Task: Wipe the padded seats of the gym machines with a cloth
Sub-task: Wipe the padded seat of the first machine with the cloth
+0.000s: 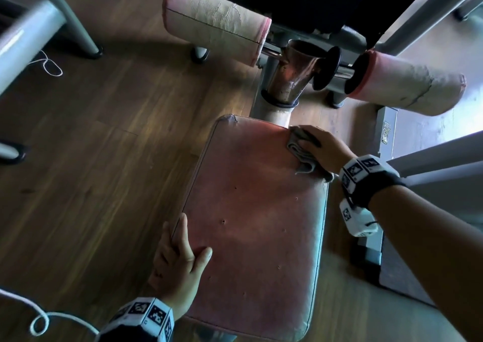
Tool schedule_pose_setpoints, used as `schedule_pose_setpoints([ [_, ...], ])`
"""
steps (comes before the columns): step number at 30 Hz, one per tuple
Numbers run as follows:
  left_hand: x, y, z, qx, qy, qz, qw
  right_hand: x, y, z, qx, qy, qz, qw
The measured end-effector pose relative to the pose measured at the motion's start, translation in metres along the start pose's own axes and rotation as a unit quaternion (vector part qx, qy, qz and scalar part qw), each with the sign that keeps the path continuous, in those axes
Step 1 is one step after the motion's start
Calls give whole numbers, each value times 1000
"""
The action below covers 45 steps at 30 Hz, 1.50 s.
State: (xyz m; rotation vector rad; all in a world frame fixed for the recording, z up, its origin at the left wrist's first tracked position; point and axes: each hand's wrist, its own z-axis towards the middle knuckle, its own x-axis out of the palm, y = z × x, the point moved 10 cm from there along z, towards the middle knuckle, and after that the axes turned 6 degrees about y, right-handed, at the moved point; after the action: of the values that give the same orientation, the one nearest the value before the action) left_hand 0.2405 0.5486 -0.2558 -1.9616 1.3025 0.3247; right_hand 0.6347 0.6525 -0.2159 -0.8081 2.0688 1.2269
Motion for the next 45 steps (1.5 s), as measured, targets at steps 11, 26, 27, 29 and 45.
schedule_pose_setpoints([
  [11, -2, -5, -2, -4, 0, 13, 1000, 22, 69, 43, -60, 84, -88, 991],
  [26, 1, -3, -1, -11, 21, 34, 999, 27, 81, 43, -68, 112, -114, 985],
  [27, 1, -3, 0, -12, 18, 45, 999, 24, 73, 40, -51, 109, -107, 987],
  [29, 2, -1, 1, -13, 15, 59, 998, 23, 66, 40, -18, 109, -100, 989],
  [45, 1, -5, 0, 16, 39, 41, 998, 69, 126, 75, -38, 120, -188, 974],
])
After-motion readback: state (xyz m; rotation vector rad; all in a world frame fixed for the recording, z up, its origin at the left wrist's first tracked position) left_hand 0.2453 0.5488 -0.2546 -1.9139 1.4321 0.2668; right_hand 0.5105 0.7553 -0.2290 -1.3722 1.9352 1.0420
